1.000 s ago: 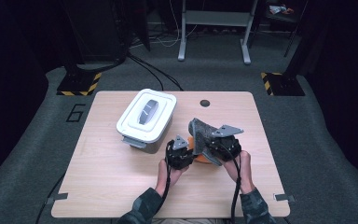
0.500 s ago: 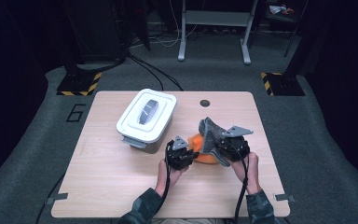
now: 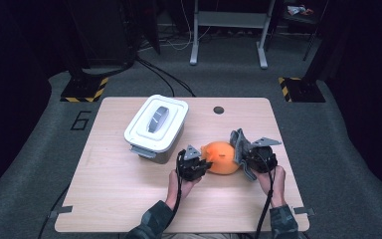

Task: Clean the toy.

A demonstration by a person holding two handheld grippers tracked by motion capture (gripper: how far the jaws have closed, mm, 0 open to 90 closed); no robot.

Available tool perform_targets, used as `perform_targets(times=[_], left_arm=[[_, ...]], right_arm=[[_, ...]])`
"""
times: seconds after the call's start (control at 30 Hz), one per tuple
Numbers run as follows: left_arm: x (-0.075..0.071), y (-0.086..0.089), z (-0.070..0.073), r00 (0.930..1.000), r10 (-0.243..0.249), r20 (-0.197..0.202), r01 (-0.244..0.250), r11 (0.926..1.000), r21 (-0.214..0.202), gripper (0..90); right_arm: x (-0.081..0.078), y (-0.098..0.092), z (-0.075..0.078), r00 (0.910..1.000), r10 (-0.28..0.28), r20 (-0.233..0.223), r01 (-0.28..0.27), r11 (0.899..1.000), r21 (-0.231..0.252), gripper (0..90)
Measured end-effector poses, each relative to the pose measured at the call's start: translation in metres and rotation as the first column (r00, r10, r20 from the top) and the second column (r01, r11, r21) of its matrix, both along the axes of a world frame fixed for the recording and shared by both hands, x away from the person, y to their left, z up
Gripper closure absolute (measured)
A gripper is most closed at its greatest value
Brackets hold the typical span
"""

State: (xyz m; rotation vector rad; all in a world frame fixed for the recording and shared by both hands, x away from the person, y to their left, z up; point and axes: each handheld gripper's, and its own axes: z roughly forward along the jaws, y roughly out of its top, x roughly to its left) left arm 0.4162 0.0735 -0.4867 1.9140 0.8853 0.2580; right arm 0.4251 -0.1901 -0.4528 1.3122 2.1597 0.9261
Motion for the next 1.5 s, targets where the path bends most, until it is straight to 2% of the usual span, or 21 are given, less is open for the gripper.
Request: perform_targets(times=[0.17, 0.37, 0.47, 0.63, 0.67, 0.73, 0.83, 0.93, 1.1, 1.3, 1.4, 1.5], left_arm=[[0.000, 0.000, 0.000, 1.0000, 0.002, 0.000, -0.002, 1.0000, 0.000, 79.7], [0.000, 0.000, 0.000, 1.0000, 0.005, 0.000, -0.005, 1.0000, -0.001, 79.7], [0.000, 0.001, 0.000, 1.0000, 0.005, -0.002, -0.005, 1.0000, -0.001, 79.7], [0.000, 0.001, 0.001, 1.0000, 0.007, 0.002, -0.007, 1.0000, 0.001, 79.6], [0.000, 0.001, 0.001, 1.0000, 0.007, 0.002, -0.007, 1.0000, 0.002, 79.6], [0.000, 0.001, 0.001, 0.9999, 0.010, 0.002, -0.010, 0.9999, 0.000, 79.6], [0.000, 0.002, 0.000, 0.9999, 0.012, 0.000, -0.012, 0.9999, -0.003, 79.5], [0.000, 0.002, 0.001, 0.9999, 0.012, 0.002, -0.012, 0.9999, -0.002, 79.4], [0.000, 0.002, 0.000, 0.9999, 0.012, 0.001, -0.012, 0.9999, -0.004, 79.2], [0.000, 0.002, 0.001, 0.9999, 0.011, 0.002, -0.011, 0.9999, -0.005, 78.5], [0.000, 0.002, 0.001, 0.9999, 0.012, 0.003, -0.012, 0.9999, -0.007, 78.2], [0.000, 0.002, 0.001, 0.9999, 0.012, 0.003, -0.012, 0.9999, -0.005, 77.4]], right_arm=[[0.006, -0.005, -0.013, 0.9985, -0.024, -0.050, 0.025, 1.000, 0.013, 77.2], [0.013, -0.010, -0.035, 0.9933, -0.036, -0.109, 0.036, 0.999, -0.009, 77.1], [0.015, -0.013, -0.040, 0.9902, -0.028, -0.137, 0.034, 0.999, 0.038, 77.0], [0.011, -0.019, -0.031, 0.9924, -0.043, -0.116, 0.048, 0.998, 0.037, 76.9], [0.009, -0.020, -0.028, 0.9950, -0.046, -0.089, 0.050, 0.998, 0.036, 77.0], [0.003, -0.020, -0.019, 0.9971, -0.044, -0.062, 0.047, 0.998, 0.041, 77.0], [-0.005, -0.018, -0.004, 0.9995, -0.031, 0.005, 0.031, 0.999, 0.021, 77.0], [-0.013, -0.014, 0.014, 0.9982, -0.010, 0.059, 0.009, 1.000, 0.019, 77.1], [-0.023, -0.002, 0.036, 0.9929, 0.045, 0.110, -0.053, 0.996, 0.066, 76.8], [-0.027, 0.015, 0.045, 0.9868, 0.102, 0.126, -0.109, 0.993, 0.052, 76.6], [-0.025, 0.023, 0.041, 0.9860, 0.128, 0.108, -0.133, 0.990, 0.043, 76.5], [-0.020, 0.029, 0.033, 0.9882, 0.138, 0.067, -0.140, 0.990, 0.032, 76.2]])
